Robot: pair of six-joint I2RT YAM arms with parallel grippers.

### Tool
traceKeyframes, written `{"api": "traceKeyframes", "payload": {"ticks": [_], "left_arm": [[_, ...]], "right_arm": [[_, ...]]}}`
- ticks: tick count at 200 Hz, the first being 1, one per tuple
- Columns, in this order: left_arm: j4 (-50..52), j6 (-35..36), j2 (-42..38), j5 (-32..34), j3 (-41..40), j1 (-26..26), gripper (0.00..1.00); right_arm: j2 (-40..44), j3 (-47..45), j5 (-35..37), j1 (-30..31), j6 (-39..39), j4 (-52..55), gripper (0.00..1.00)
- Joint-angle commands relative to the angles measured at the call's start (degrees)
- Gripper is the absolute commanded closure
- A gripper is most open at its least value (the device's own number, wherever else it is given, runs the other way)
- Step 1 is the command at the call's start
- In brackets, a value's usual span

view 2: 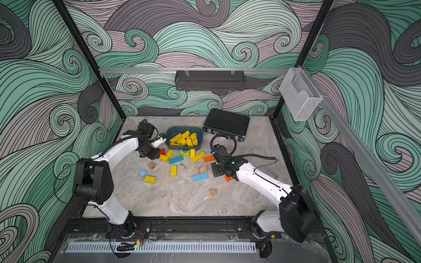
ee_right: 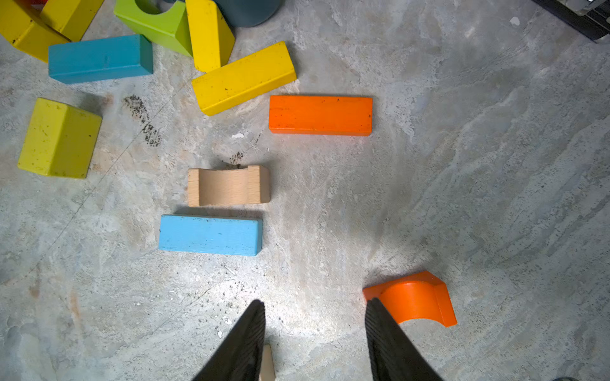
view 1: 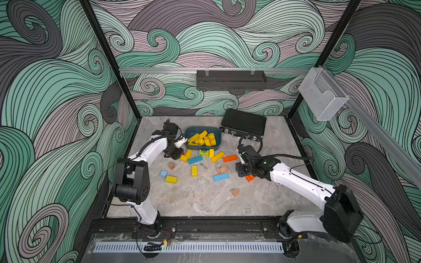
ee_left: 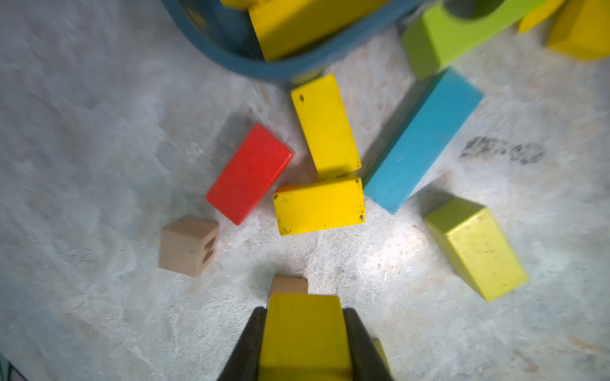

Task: Pick out the yellow building blocks
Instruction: Pick up the building block from the center of the board, then place the building block in the storage box.

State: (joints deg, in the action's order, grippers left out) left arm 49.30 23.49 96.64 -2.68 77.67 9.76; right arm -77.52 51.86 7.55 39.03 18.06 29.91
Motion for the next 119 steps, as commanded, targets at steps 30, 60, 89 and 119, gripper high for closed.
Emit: {"api": "traceKeyframes", "payload": {"ticks": [30, 60, 89, 119], "left_arm": [[4.49, -2.55, 4.17, -11.07, 17.68, -0.1, 0.82], [4.26, -4.92, 12.5, -12.79, 28.74, 0.82, 0.81], [4.69, -5.2, 21.42, -13.8, 37.0, 1.78, 0.8], [3.33, -4.25, 29.01, -12.72, 41.52, 3.07, 0.77]], "right_arm": [[0.75, -3.09, -1.04, 0.0, 2.95, -2.67, 0.48], [2.37, -5.19, -2.56, 0.25, 4.91, -2.95, 0.49], [4.76, -6.9, -2.41, 1.26, 7.07, -2.31, 0.48], [7.46, -7.67, -1.19, 2.92, 8.99, -0.03, 0.48]]}}
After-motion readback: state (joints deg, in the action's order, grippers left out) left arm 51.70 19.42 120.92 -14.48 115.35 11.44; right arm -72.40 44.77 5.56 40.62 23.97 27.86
